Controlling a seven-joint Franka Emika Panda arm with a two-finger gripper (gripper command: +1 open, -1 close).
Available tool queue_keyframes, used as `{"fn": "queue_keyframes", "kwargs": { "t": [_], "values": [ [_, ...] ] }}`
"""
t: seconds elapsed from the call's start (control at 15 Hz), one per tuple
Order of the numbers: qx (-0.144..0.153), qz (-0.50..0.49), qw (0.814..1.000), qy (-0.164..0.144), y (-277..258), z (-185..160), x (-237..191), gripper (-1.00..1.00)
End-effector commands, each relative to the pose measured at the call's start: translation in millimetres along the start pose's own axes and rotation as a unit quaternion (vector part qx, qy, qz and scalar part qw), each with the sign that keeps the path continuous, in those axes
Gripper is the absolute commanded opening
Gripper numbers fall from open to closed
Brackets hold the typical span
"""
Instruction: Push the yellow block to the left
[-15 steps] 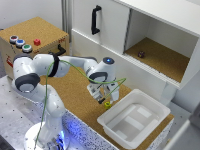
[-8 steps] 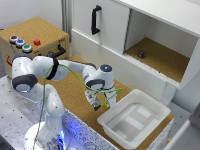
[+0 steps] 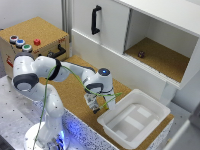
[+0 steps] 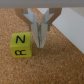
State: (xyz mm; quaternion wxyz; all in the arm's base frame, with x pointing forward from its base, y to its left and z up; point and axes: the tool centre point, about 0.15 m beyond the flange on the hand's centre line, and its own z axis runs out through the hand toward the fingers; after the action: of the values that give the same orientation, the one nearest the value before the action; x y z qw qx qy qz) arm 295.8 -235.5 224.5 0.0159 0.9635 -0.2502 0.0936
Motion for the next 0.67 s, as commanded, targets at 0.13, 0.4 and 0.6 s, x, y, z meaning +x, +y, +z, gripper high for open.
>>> {"fn": "queue_keyframes", "kwargs": {
  "t": [0.13,0.4,0.6],
  "values": [
    [-0.009,0.004,1.000,-0.015,-17.8,38.7,20.0,-1.00],
    [0.006,-0.009,1.000,-0.014,-41.3,25.8,20.3,-1.00],
    [0.004,-0.027,0.999,-0.021,-51.7,23.8,10.1,-1.00]
  ]
}}
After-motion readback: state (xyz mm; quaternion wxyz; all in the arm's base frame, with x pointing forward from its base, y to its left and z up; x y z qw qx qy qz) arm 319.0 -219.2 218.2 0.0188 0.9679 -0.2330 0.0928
